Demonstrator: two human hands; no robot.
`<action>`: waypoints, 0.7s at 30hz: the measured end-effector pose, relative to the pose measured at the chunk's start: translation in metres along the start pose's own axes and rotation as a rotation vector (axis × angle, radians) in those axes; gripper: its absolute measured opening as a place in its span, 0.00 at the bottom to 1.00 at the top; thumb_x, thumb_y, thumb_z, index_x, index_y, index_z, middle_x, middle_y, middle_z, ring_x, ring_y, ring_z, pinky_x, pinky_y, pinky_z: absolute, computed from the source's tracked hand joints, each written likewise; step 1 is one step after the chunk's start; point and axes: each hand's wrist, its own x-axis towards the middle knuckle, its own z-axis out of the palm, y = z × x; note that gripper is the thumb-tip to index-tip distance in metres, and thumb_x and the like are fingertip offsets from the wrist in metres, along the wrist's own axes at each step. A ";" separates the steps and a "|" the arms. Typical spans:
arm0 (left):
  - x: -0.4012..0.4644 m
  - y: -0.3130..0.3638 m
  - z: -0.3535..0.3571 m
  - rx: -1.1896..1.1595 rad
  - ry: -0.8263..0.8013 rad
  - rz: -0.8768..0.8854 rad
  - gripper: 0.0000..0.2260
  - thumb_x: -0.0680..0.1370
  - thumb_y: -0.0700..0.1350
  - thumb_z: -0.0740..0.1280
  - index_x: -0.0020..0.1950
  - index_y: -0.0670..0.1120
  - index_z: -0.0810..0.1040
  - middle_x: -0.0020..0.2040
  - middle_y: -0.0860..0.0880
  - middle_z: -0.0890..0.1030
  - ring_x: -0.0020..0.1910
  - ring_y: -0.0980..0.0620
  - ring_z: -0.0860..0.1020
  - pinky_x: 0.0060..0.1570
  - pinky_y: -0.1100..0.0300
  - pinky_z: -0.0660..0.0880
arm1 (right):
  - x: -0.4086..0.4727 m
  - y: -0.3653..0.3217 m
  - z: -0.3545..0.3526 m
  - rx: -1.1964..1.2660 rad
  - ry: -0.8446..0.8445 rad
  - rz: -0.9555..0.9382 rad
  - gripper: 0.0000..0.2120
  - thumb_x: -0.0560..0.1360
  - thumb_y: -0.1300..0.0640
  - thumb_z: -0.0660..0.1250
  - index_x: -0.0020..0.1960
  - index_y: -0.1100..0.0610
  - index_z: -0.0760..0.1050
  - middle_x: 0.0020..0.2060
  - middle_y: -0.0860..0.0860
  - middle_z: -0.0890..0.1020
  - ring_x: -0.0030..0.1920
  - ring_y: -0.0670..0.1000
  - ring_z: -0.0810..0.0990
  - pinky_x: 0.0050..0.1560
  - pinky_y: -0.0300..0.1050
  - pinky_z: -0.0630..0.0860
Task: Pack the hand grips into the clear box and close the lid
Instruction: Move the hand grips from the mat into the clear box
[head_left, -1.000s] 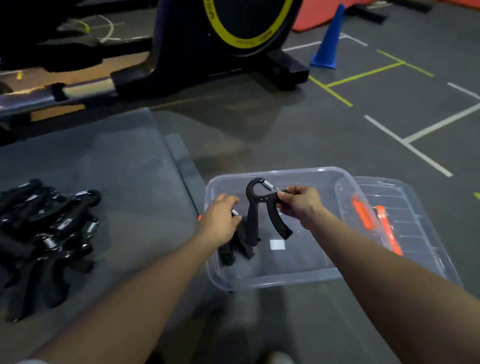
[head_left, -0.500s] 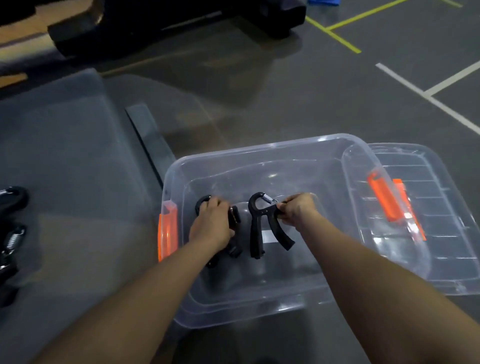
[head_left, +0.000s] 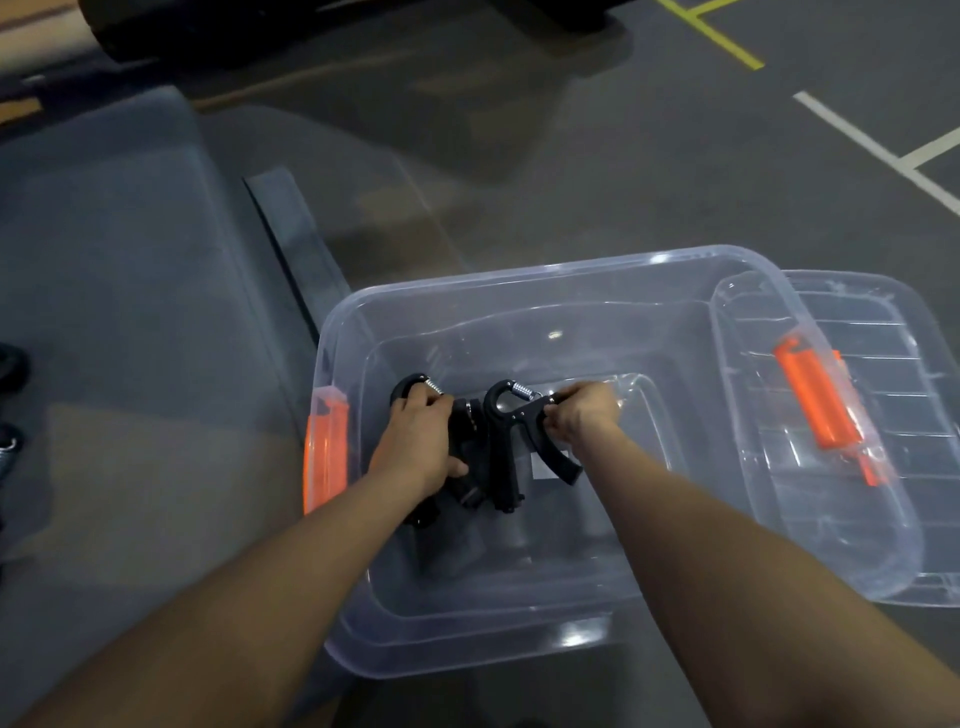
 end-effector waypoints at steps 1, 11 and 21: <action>0.000 0.000 0.001 -0.003 0.004 -0.001 0.35 0.69 0.42 0.75 0.73 0.43 0.64 0.71 0.47 0.62 0.70 0.46 0.62 0.71 0.56 0.62 | 0.001 0.001 0.002 -0.072 0.047 -0.030 0.10 0.72 0.66 0.66 0.35 0.56 0.73 0.41 0.54 0.78 0.43 0.49 0.76 0.54 0.43 0.78; -0.001 0.003 -0.008 -0.004 -0.014 0.011 0.30 0.71 0.44 0.74 0.70 0.42 0.67 0.69 0.45 0.64 0.69 0.44 0.65 0.69 0.53 0.65 | -0.030 -0.012 -0.011 0.274 -0.202 0.033 0.23 0.79 0.67 0.61 0.73 0.64 0.62 0.67 0.60 0.71 0.55 0.55 0.74 0.43 0.36 0.79; -0.070 -0.019 -0.103 -0.203 0.357 0.058 0.17 0.75 0.43 0.66 0.63 0.45 0.73 0.62 0.43 0.73 0.60 0.42 0.75 0.62 0.48 0.72 | -0.146 -0.099 0.003 -0.134 0.023 -0.544 0.16 0.73 0.60 0.71 0.58 0.64 0.77 0.44 0.54 0.76 0.46 0.50 0.74 0.48 0.39 0.68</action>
